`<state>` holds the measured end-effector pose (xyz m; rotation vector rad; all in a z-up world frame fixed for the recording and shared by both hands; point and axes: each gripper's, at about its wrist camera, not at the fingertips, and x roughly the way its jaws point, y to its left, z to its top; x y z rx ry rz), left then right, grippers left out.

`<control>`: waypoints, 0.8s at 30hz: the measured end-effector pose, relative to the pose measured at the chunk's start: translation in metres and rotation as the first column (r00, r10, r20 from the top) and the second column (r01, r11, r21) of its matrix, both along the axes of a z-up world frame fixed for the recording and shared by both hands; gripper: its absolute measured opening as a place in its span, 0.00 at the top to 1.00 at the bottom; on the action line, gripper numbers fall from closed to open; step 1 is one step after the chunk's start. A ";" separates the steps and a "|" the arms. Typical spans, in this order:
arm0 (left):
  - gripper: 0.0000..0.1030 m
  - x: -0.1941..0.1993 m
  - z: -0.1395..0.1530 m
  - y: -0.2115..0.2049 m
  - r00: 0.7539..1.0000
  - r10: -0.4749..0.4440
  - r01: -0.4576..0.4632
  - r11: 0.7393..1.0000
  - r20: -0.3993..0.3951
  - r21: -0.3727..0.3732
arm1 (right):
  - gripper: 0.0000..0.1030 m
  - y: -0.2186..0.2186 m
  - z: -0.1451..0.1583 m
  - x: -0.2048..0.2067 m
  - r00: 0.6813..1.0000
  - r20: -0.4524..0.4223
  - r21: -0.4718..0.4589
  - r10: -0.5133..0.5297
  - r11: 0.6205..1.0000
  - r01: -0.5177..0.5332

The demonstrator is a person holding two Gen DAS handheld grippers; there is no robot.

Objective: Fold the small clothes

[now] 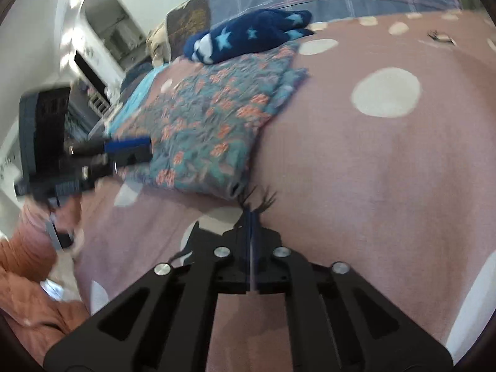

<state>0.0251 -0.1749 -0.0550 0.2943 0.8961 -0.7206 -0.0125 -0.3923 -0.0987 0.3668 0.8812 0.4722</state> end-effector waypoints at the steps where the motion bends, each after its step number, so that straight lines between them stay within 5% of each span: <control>1: 0.59 -0.003 -0.003 -0.011 1.000 -0.025 0.025 1.000 -0.003 0.011 | 0.94 -0.006 0.004 0.004 1.000 0.003 0.018 -0.025 1.000 0.025; 4: 0.59 -0.006 -0.014 -0.039 0.997 -0.076 0.077 0.997 -0.014 0.019 | 0.93 -0.019 0.020 0.031 0.997 -0.003 0.043 -0.080 0.996 0.080; 8: 0.59 -0.001 -0.028 -0.057 0.998 -0.064 0.064 0.996 -0.011 0.064 | 0.67 -0.022 0.027 0.084 0.993 -0.073 0.078 -0.088 0.993 0.094; 11: 0.58 -0.002 -0.029 -0.058 0.999 -0.054 0.054 0.995 -0.003 0.079 | 0.67 -0.014 0.020 0.122 0.986 -0.148 0.107 -0.081 0.989 0.097; 14: 0.45 -0.006 -0.027 -0.061 0.999 -0.049 0.046 0.993 0.020 0.108 | 0.67 -0.002 0.010 0.150 0.977 -0.196 0.069 -0.090 0.992 0.105; 18: 0.44 -0.008 -0.034 -0.071 0.997 -0.054 0.044 0.987 0.059 0.155 | 0.71 0.004 -0.005 0.175 0.965 -0.237 0.093 -0.114 0.986 0.139; 20: 0.70 -0.004 -0.035 -0.072 0.996 -0.028 0.014 0.988 0.085 0.157 | 0.97 0.006 -0.007 0.182 0.966 -0.227 0.088 -0.125 0.985 0.148; 21: 0.85 -0.002 -0.033 -0.070 0.995 -0.014 -0.001 0.987 0.098 0.159 | 0.97 0.004 -0.005 0.182 0.968 -0.208 0.091 -0.139 0.983 0.161; 24: 0.89 0.002 -0.018 -0.058 0.998 -0.030 0.028 0.999 0.064 0.047 | 0.98 -0.004 0.015 0.169 0.987 -0.093 0.175 -0.132 0.974 0.147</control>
